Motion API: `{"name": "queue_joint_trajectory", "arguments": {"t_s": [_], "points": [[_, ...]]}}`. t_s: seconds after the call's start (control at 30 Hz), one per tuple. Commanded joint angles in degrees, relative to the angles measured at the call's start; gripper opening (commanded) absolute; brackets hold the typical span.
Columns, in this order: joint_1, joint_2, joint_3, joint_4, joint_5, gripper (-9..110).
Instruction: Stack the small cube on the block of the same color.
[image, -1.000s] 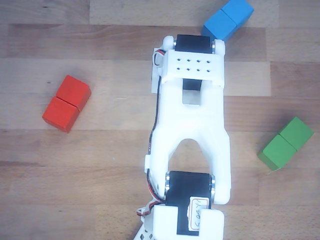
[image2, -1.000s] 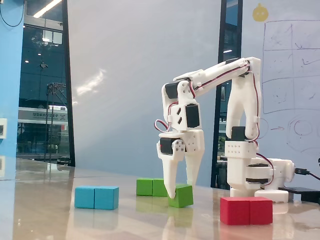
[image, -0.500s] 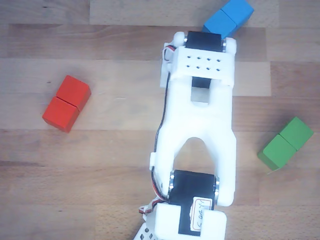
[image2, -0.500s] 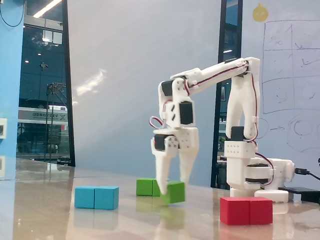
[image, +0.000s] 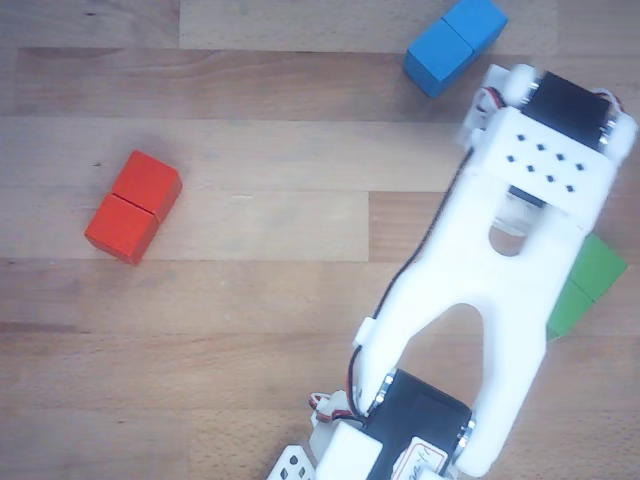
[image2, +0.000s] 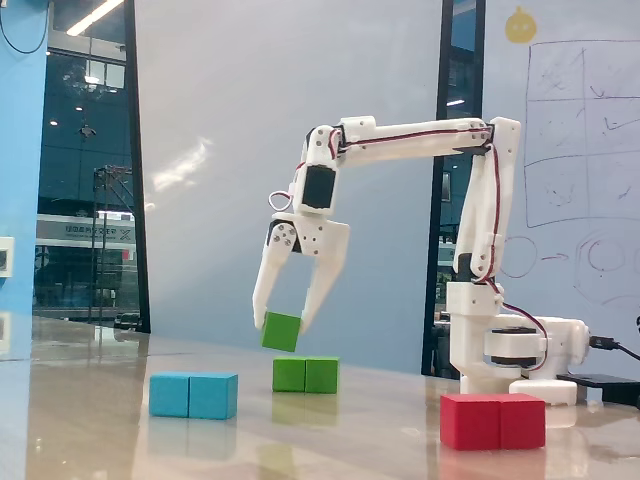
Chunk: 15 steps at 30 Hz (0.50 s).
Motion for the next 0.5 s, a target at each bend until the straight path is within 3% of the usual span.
{"name": "queue_joint_trajectory", "arguments": {"t_s": [0.0,0.23,0.47], "points": [[6.7,5.3,-6.2,-0.4,-0.5,7],[15.2,5.3,-6.3,-0.4,-0.6,7],[17.0,4.7,-5.8,3.4,-0.6,7]]}}
